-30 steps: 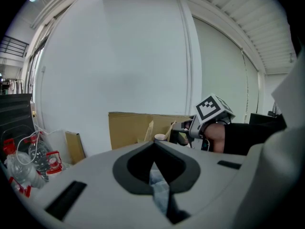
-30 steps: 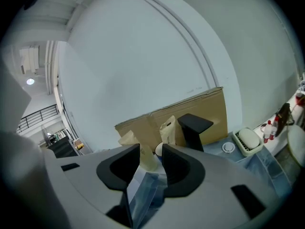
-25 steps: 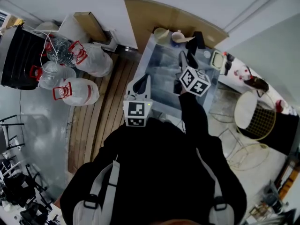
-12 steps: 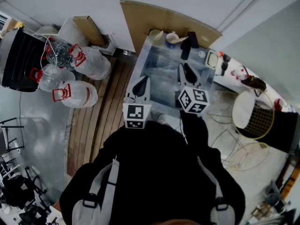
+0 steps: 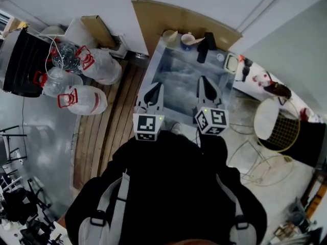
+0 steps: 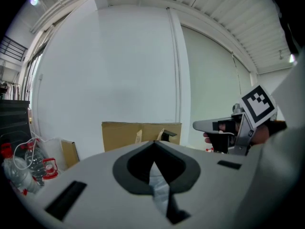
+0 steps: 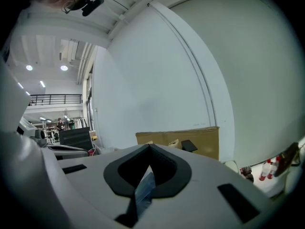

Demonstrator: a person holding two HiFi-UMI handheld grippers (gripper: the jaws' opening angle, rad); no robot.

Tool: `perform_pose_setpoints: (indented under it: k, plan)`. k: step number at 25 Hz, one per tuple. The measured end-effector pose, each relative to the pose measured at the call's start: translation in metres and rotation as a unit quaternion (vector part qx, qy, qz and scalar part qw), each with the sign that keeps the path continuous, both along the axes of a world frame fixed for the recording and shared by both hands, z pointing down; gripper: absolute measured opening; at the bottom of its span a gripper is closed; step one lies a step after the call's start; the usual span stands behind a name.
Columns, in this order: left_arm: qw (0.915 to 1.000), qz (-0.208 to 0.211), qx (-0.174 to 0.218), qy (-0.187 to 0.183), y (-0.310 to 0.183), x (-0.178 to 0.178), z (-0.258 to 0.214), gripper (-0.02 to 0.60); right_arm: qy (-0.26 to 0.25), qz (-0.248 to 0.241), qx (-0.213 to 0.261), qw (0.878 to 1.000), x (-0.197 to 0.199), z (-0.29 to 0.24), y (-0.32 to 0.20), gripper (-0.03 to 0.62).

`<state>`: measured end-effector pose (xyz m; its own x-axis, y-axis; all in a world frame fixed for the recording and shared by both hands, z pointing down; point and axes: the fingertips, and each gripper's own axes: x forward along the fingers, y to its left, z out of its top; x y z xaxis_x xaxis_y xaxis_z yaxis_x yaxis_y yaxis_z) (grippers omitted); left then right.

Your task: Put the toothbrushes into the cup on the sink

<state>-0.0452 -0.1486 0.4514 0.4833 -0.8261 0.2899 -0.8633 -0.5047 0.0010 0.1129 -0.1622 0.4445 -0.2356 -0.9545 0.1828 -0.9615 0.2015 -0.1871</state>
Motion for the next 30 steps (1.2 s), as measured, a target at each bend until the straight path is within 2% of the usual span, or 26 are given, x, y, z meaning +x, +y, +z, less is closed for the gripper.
perform_pose_setpoints:
  k: [4, 20, 30]
  plan:
    - [1.0, 0.002, 0.005, -0.002, 0.001, 0.002, 0.0, 0.002, -0.001, 0.005, -0.004, 1.0, 0.0, 0.004, 0.011, 0.003]
    - [0.9998, 0.013, 0.013, 0.006, 0.004, 0.008, -0.001, 0.002, -0.004, -0.028, -0.008, 1.0, -0.021, 0.009, 0.033, 0.003]
    - [0.9999, 0.014, 0.008, -0.001, 0.001, 0.009, 0.008, 0.002, -0.008, -0.025, -0.011, 1.0, -0.014, 0.013, 0.03, 0.003]
